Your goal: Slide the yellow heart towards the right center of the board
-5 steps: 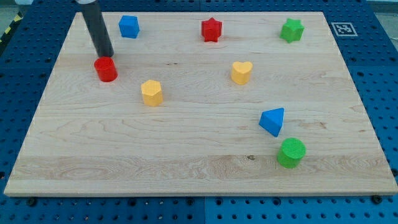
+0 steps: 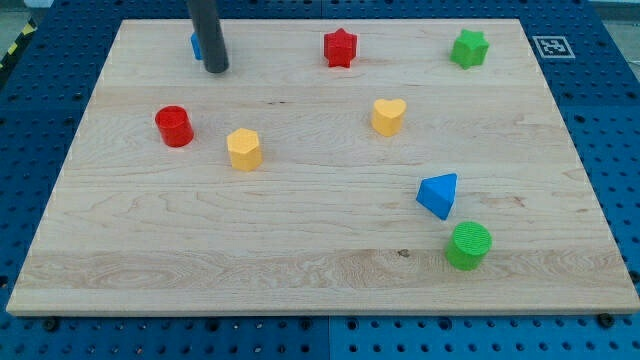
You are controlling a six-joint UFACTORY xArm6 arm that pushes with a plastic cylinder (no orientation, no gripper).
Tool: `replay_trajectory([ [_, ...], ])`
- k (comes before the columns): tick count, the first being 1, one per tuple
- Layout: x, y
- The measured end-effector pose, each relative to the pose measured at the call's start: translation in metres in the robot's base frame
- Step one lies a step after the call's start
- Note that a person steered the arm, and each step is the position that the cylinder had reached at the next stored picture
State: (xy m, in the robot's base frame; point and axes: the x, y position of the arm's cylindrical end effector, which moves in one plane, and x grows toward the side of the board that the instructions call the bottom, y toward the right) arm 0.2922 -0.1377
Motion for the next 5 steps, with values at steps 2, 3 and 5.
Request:
replay_trajectory([
  [2,0.0,0.0],
  [3,0.021,0.003],
  [5,0.08,0.045],
])
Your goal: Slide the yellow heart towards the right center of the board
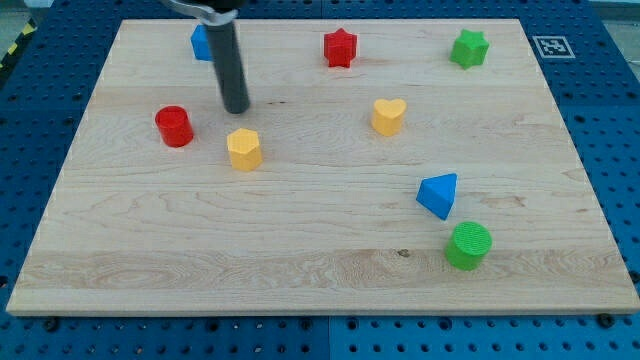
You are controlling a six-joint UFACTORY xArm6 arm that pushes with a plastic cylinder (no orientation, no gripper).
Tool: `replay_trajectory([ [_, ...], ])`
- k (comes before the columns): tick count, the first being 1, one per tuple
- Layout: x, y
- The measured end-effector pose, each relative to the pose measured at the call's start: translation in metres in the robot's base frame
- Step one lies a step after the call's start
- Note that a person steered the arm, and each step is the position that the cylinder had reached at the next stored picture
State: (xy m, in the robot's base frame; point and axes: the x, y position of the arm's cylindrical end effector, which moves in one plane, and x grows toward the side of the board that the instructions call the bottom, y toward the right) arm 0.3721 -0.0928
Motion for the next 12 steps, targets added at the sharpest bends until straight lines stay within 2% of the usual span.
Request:
replay_trajectory([
  [2,0.002,0.096],
  [4,0.049,0.19],
  [5,0.053,0.197],
  [6,0.024,0.172],
  [7,-0.003,0.175],
  [9,0.035,0.239],
  [10,0.032,0.221],
  [11,0.036,0.18],
  [12,0.066,0.183],
])
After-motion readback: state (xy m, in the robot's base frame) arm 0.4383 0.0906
